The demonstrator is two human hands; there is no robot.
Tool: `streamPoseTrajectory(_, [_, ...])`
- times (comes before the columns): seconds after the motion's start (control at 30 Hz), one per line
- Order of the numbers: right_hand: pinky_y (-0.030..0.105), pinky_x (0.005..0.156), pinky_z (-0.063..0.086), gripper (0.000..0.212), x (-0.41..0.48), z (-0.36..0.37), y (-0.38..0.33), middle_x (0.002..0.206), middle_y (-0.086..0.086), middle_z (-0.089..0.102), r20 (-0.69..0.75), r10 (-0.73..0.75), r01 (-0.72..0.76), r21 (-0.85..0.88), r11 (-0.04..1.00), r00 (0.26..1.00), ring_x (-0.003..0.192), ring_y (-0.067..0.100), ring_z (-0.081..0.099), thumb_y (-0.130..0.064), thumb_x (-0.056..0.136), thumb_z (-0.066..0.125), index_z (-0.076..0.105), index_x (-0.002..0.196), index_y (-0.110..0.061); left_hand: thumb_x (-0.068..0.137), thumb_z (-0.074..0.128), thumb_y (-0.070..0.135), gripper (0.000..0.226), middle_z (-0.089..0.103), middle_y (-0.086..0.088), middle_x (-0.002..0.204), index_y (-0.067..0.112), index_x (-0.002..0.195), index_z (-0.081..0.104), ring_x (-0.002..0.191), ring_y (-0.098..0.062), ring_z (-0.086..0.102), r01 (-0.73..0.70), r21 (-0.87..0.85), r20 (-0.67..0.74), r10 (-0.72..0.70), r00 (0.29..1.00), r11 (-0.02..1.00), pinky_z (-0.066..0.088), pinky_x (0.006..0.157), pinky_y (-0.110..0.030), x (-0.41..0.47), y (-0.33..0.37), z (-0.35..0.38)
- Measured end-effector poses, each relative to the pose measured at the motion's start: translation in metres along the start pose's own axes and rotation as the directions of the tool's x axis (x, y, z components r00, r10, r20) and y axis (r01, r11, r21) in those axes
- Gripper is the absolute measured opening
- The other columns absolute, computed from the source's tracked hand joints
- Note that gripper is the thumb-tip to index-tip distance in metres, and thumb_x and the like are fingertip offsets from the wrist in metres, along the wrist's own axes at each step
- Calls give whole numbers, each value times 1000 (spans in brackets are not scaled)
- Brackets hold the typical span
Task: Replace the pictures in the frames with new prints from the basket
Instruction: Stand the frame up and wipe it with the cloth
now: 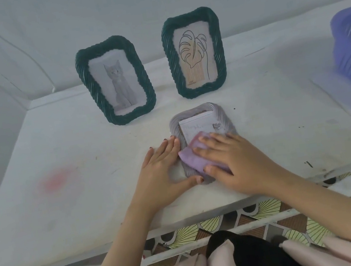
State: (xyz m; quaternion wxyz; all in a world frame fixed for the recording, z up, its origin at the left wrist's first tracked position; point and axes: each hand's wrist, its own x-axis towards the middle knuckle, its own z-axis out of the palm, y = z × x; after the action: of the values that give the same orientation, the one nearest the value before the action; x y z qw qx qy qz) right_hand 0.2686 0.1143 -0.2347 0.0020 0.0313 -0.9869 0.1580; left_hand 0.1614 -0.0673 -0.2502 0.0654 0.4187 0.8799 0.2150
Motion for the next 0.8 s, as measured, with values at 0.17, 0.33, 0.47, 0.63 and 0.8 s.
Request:
streamPoseTrajectory(0.17, [41,110,26,46,-41,11,-1,146,-7,38,-98,90,-91,-1,996,991,136,17,32,-46,92,30,41,136,-36,59,35,87,108,8,16,149,25,146,15,140,-1,7,9,0,-12,-9,1000,1000,-2,115,-26,0,-2,2])
streamPoseTrajectory(0.33, [31,101,24,45,-40,-2,21,148,-2,34,-141,189,-182,63,981,972,125,18,35,-52,88,31,43,131,-47,57,31,91,111,6,19,148,27,147,14,140,1,5,8,-19,6,-8,1000,1000,-2,116,-28,0,-2,0])
streamPoseTrajectory(0.47, [39,103,33,39,-33,-9,30,137,1,44,-240,271,-196,294,935,932,118,14,33,-43,88,50,48,127,-42,58,33,90,110,6,19,149,27,147,13,140,2,2,9,-20,6,-9,1000,1000,-3,116,-28,-1,-1,0])
streamPoseTrajectory(0.63, [45,91,47,44,-21,-21,70,126,14,53,-412,464,-383,266,884,785,108,37,49,-44,88,45,57,126,-25,57,30,92,113,5,19,148,26,148,12,140,1,2,13,-17,11,-13,1000,1000,-1,118,-32,-2,-1,0])
streamPoseTrajectory(0.8, [47,101,29,42,-20,-22,74,142,24,35,-360,642,-668,64,741,677,126,43,31,-33,93,41,52,130,-18,60,31,89,108,6,19,149,27,147,14,140,0,4,12,-53,11,-12,1000,999,-2,117,-31,-1,0,-1])
